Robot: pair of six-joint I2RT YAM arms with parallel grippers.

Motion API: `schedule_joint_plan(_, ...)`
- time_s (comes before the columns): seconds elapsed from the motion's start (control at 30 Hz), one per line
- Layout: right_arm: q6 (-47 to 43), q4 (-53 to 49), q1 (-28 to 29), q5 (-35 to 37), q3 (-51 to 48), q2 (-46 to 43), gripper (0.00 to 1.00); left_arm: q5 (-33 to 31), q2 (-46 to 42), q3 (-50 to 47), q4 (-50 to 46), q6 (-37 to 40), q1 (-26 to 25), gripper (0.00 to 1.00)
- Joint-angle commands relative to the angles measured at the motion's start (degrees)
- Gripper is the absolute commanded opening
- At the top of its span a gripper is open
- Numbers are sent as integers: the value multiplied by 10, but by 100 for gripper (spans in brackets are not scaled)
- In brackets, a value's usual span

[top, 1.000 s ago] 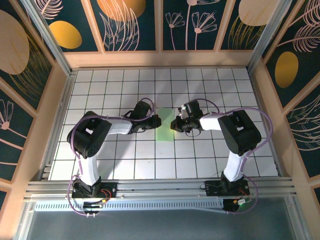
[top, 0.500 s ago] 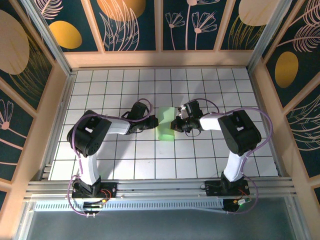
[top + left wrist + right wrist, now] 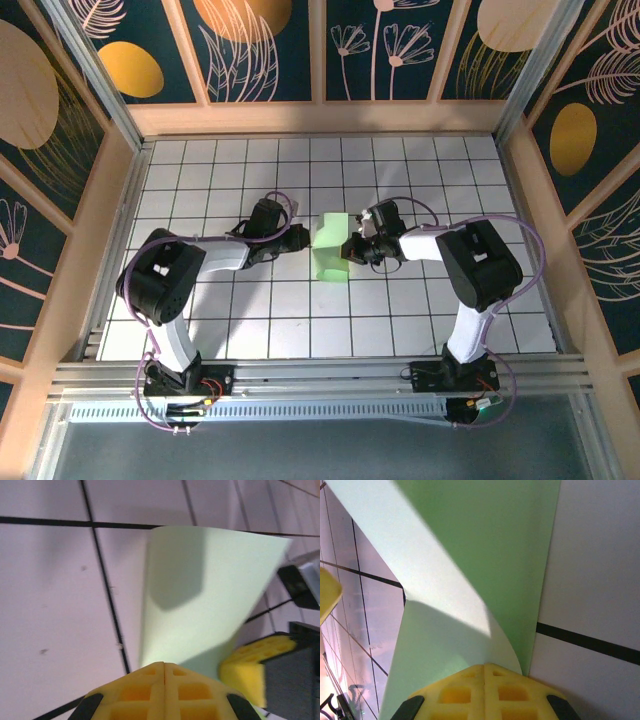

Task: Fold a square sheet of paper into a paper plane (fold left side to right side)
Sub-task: First fold the square sheet of paper in half at the center of the table, then hold the square sheet of paper at the center of the table.

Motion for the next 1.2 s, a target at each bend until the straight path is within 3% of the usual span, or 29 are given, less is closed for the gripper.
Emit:
schedule_joint_plan(0.0,-21,-66,4,90,-16,38,0,39,6,5,11,10,-17,0)
schedule_joint_plan(0.27,-25,-71,4,89,-14,38,0,39,66,44,-15,22,-39,0)
schedule_joint_plan(0.77,-27,-70,5,80,-8,31,0,9,85,44,-55,46,-39,0)
schedule_joint_plan(1.17,-13,-37,-3,-7,45,-26,0,-3,91,48,-67,53,-39,0)
